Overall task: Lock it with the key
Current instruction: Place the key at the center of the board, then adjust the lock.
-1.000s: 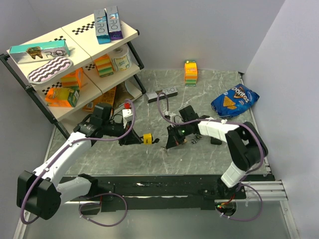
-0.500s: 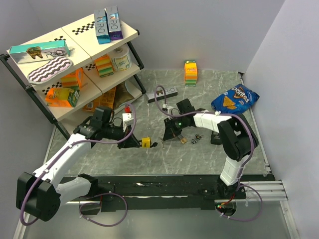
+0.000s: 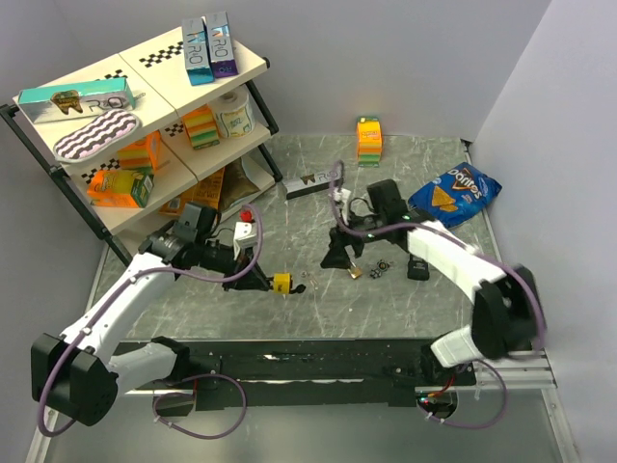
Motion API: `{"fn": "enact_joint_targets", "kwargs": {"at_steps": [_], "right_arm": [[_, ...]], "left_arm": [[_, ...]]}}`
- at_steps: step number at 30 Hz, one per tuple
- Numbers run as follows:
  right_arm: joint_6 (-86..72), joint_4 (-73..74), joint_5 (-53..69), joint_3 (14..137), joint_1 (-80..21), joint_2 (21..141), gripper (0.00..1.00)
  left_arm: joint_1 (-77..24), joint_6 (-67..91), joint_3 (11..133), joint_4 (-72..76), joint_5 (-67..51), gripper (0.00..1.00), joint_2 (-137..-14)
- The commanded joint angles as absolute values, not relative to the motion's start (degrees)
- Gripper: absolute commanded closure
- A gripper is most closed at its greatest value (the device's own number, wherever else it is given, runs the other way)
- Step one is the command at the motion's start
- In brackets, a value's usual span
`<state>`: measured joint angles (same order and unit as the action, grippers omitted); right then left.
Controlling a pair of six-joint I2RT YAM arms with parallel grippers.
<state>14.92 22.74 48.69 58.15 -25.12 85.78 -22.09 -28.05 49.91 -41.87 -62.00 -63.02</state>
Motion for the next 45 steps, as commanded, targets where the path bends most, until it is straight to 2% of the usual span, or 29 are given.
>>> {"fn": "enact_joint_targets", "kwargs": {"at_steps": [1,4,6,10,13,18,21,25,29,30,33,39,45], "right_arm": [[28.53,26.54,56.07,53.01,-25.05,72.09,0.15],[31.98,27.16,56.07,49.58,-25.22,63.48,0.1],[34.79,29.26,56.51,49.13,-26.54,58.29,0.01],[38.58,31.46,54.15,49.48,-31.45,53.09,0.01],[38.41,31.73,51.43,50.1,-36.46,50.98,0.01],[37.19,29.89,47.11,49.48,-43.67,48.78,0.01],[36.48,29.01,46.58,50.18,-44.12,49.04,0.01],[37.0,30.14,46.05,51.76,-44.3,50.53,0.06],[37.7,31.11,46.67,52.38,-44.38,50.54,0.21],[37.62,31.2,46.84,52.47,-44.47,50.45,0.23],[36.13,32.17,47.46,53.87,-45.0,50.97,0.24],[34.8,33.66,49.75,55.37,-46.14,51.33,0.19],[35.77,34.55,49.75,54.93,-47.02,51.5,0.25]], "left_arm": [[-22.94,-36.03,56.41,-46.66,-71.63,0.99,-62.75],[-27.31,-32.88,58.18,-44.92,-70.76,0.99,-61.97],[-29.69,-30.08,58.71,-42.46,-69.7,0.99,-61.44],[-35.41,-23.83,58.8,-36.05,-68.38,0.99,-59.94],[-35.95,-20.05,59.06,-32.52,-68.9,0.99,-60.03],[-36.91,-20.65,60.64,-33.66,-69.0,0.99,-61.35],[-38.23,-22.14,61.08,-35.24,-68.47,0.99,-61.7],[-39.28,-23.38,61.26,-36.38,-68.12,0.99,-61.79],[-39.64,-24.52,61.17,-37.09,-67.85,0.99,-62.05],[-39.73,-24.7,60.91,-37.09,-67.42,0.99,-62.14],[-39.9,-24.09,60.38,-36.04,-67.06,0.99,-62.31],[-39.99,-22.41,59.24,-34.19,-67.68,0.99,-62.49],[-39.99,-18.64,58.01,-30.42,-68.11,0.99,-62.31]]}}
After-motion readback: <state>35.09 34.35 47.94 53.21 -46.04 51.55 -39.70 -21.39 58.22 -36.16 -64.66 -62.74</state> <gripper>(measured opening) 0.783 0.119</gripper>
